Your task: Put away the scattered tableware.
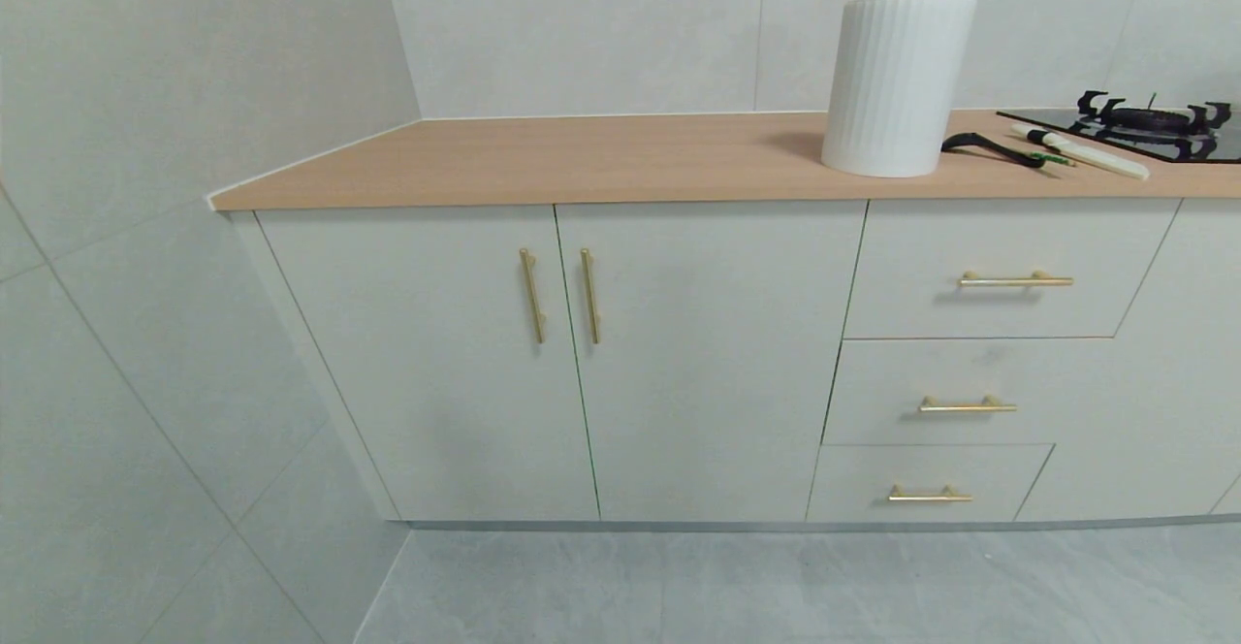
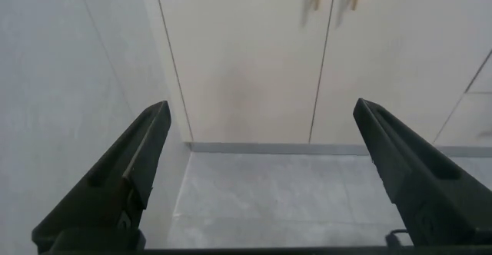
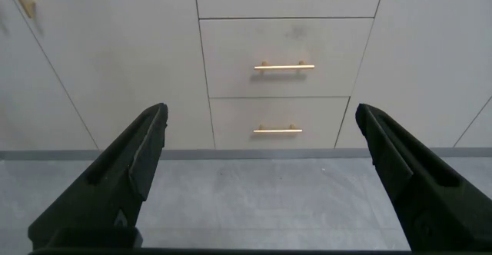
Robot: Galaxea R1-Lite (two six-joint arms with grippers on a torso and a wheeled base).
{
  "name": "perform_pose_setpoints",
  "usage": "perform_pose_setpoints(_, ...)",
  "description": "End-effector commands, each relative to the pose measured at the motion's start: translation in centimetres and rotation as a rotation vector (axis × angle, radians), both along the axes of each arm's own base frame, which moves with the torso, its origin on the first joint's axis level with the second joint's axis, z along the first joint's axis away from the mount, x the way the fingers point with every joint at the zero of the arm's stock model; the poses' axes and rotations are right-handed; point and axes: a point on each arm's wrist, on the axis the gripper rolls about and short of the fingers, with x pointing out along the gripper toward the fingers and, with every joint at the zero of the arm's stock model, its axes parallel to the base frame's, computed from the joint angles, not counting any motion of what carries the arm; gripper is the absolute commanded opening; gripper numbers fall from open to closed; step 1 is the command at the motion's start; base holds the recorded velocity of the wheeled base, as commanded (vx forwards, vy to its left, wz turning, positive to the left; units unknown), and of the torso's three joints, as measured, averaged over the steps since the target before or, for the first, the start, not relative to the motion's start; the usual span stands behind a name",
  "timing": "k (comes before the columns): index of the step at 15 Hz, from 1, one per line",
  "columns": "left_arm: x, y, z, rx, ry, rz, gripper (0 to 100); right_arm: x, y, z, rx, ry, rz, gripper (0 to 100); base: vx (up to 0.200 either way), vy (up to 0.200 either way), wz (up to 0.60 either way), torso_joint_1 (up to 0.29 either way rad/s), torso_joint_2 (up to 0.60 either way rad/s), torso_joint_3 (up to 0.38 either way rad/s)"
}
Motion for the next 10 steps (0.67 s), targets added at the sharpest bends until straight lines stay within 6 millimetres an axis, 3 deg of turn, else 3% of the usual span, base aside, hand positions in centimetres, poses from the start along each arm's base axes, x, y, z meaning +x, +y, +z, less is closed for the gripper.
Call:
perform_pose_setpoints(1,-0.05,-0.03,-0.04,-0.004,-0.006,-0.013,100,0.02,0.0,-0.01,-0.001,0.004,0.0,100,0.0,0.0,0.0,0.0,0.0,0.0)
perform_pose_setpoints(8,-0.05,-0.03,-0.04,-0.038,-0.007,-0.013,100,0.01,0.0,0.03,0.002,0.002,0.0,100,0.0,0.0,0.0,0.0,0.0,0.0)
perform_pose_setpoints(10,-0.06,-0.03,0.01,-0.039,-0.008,-0.013,100,0.01,0.0,0.03,0.002,0.002,0.0,100,0.0,-0.2,0.0,0.0,0.0,0.007)
